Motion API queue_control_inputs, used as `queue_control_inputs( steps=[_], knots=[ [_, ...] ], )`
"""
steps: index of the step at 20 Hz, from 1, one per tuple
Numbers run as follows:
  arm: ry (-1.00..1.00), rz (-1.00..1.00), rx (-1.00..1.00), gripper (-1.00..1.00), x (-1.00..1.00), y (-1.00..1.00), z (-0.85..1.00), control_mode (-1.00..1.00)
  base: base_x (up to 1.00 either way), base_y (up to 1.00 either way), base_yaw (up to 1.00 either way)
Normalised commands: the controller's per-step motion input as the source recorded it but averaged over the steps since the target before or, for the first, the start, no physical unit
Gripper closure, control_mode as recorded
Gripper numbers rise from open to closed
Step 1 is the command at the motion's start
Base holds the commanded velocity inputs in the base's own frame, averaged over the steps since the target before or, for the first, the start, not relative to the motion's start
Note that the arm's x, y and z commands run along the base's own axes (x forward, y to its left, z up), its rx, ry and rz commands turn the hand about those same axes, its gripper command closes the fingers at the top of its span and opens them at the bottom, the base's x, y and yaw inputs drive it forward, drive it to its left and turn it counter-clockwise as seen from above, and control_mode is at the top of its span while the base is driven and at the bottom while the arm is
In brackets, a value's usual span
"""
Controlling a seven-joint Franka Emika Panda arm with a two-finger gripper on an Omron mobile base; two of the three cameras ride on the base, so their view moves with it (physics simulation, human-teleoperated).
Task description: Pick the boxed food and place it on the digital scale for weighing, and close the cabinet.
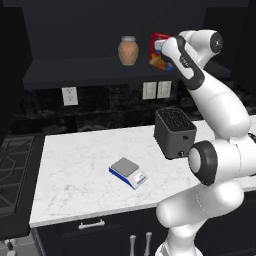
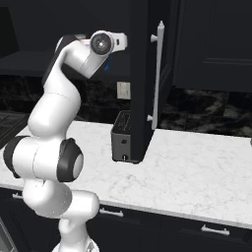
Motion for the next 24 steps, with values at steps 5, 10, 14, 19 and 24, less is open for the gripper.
queue_control_inputs(
  steps=[5,10,14,19,24],
  knots=[
    [0.00,0.00,0.03,1.00,0.01,0.01,-0.05,-1.00,0.00,0.00,0.00],
    [-0.01,0.00,0.04,1.00,-0.12,0.00,0.00,-1.00,0.00,0.00,0.00],
    [-0.16,-0.01,0.02,1.00,-0.87,-0.01,0.00,-1.00,0.00,0.00,0.00],
    [-0.17,0.00,0.00,1.00,-0.94,0.04,0.03,-1.00,0.00,0.00,0.00],
    [-0.19,0.00,0.00,1.00,-1.00,0.15,0.00,-1.00,0.00,0.00,0.00]
  ],
)
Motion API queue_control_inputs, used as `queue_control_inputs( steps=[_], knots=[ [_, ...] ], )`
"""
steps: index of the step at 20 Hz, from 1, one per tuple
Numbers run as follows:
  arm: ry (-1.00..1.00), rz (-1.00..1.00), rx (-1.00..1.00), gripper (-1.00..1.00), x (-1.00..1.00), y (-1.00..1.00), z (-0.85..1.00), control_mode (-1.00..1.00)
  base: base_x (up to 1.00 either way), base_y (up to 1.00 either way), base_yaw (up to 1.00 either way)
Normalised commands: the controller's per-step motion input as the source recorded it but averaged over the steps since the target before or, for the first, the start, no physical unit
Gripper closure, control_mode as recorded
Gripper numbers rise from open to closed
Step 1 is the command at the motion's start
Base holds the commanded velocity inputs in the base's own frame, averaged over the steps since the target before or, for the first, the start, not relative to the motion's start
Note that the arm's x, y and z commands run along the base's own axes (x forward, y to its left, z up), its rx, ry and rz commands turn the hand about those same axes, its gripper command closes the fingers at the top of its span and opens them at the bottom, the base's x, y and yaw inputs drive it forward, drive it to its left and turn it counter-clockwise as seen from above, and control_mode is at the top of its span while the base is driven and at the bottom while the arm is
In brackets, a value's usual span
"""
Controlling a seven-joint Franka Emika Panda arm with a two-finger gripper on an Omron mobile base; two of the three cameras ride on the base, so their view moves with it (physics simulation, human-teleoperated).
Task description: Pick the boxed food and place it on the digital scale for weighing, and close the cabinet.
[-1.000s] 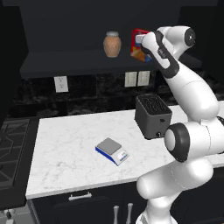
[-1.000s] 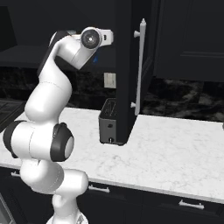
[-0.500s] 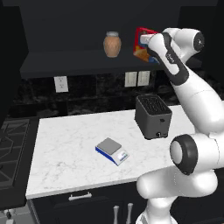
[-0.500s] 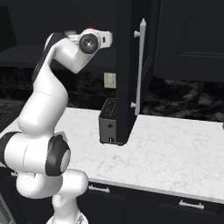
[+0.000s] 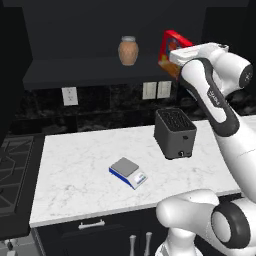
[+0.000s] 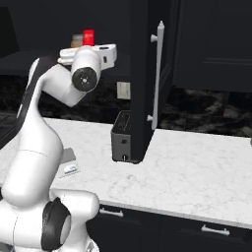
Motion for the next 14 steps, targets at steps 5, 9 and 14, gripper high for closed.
queue_control_inputs(
  steps=[5,9,14],
  knots=[
    [-0.19,0.00,0.00,1.00,-1.00,0.07,0.00,-1.00,0.00,0.00,0.00],
    [0.02,0.00,0.05,1.00,-1.00,0.04,0.05,-1.00,0.00,0.00,0.00],
    [0.00,0.00,0.11,1.00,-1.00,0.20,0.10,-1.00,0.00,0.00,0.00]
  ],
)
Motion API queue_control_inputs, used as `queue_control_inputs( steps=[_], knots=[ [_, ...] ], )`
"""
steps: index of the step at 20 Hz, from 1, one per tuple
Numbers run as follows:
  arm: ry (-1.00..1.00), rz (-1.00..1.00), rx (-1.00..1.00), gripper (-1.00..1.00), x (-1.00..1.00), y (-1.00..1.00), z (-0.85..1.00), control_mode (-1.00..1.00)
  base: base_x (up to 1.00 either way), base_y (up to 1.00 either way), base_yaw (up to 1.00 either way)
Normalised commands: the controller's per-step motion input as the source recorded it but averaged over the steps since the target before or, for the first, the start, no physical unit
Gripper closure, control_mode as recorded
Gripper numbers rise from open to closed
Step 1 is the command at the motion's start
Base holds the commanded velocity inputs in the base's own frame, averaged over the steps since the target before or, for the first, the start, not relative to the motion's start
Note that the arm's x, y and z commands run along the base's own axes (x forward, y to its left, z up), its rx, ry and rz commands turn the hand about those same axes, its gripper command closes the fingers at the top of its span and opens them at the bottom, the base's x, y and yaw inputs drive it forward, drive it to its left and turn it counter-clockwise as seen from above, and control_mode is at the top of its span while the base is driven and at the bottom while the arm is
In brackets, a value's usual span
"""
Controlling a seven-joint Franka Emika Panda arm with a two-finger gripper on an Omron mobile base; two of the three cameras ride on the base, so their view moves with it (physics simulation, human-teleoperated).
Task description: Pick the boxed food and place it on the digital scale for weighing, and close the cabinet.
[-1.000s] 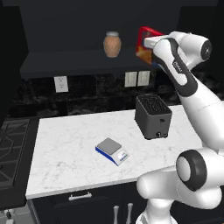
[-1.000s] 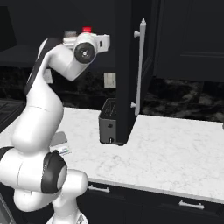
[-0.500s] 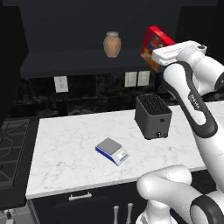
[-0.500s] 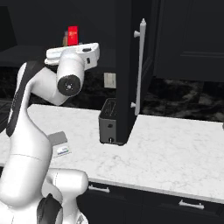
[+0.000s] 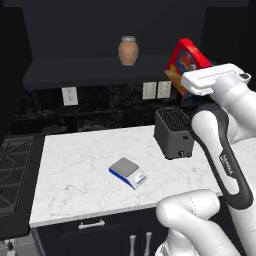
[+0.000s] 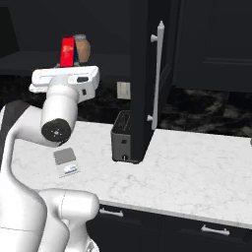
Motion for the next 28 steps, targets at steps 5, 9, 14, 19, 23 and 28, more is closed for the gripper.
queue_control_inputs(
  steps=[5,9,14,19,23,28],
  knots=[
    [0.04,0.00,0.14,1.00,-0.64,0.58,-0.57,-1.00,0.00,0.00,0.00],
    [0.27,0.03,0.07,1.00,-0.12,0.61,-0.57,-1.00,0.00,0.00,0.00],
    [0.13,0.08,-0.02,1.00,0.00,0.31,-0.35,-1.00,0.00,0.00,0.00],
    [0.16,0.10,-0.03,1.00,0.03,0.17,-0.50,-1.00,0.00,0.00,0.00],
    [0.13,0.05,-0.03,1.00,0.23,0.16,-0.37,-1.00,0.00,0.00,0.00],
    [0.06,0.04,-0.02,1.00,0.31,0.13,-0.19,-1.00,0.00,0.00,0.00]
  ],
)
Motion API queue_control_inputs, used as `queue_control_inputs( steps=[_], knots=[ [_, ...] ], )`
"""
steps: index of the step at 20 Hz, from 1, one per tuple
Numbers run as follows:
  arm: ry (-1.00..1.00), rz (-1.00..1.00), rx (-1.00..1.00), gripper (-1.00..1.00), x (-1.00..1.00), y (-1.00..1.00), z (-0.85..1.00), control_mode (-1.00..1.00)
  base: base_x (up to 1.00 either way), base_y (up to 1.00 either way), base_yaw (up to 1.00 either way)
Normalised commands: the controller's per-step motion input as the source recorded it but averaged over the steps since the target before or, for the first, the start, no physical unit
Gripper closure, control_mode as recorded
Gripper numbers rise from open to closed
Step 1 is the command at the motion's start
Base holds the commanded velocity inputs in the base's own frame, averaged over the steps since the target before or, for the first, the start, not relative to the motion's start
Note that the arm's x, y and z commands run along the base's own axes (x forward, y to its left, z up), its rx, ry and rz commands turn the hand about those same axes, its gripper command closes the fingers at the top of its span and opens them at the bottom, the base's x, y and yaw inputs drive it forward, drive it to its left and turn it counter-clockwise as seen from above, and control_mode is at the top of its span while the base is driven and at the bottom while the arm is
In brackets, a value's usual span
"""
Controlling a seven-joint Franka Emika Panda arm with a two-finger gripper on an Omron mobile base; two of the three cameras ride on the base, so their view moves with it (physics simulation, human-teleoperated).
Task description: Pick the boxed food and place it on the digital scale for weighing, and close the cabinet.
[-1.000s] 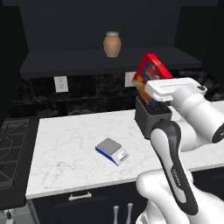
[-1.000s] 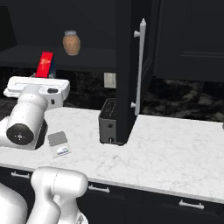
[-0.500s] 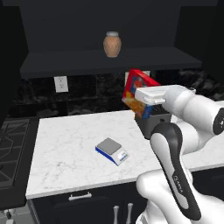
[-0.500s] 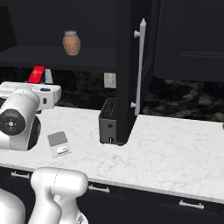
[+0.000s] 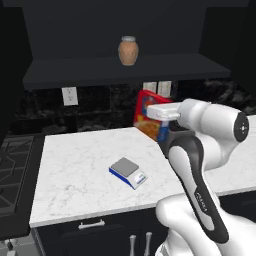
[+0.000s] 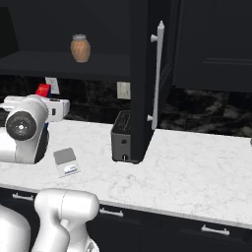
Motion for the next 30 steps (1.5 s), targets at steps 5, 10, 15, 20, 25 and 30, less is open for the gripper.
queue_control_inputs(
  steps=[5,10,15,20,25,30],
  knots=[
    [0.01,0.04,-0.04,1.00,0.22,0.11,-0.30,-1.00,0.00,0.00,0.00],
    [0.05,0.05,-0.07,1.00,0.13,0.26,-0.57,-1.00,0.00,0.00,0.00],
    [0.04,0.06,-0.10,1.00,0.28,0.18,-0.59,-1.00,0.00,0.00,0.00],
    [0.07,0.10,-0.05,1.00,0.41,0.00,-0.57,-1.00,0.00,0.00,0.00],
    [0.01,0.15,-0.03,1.00,0.40,0.00,-0.53,-1.00,0.00,0.00,0.00],
    [0.02,0.15,-0.01,1.00,0.38,0.01,-0.48,-1.00,0.00,0.00,0.00]
  ],
)
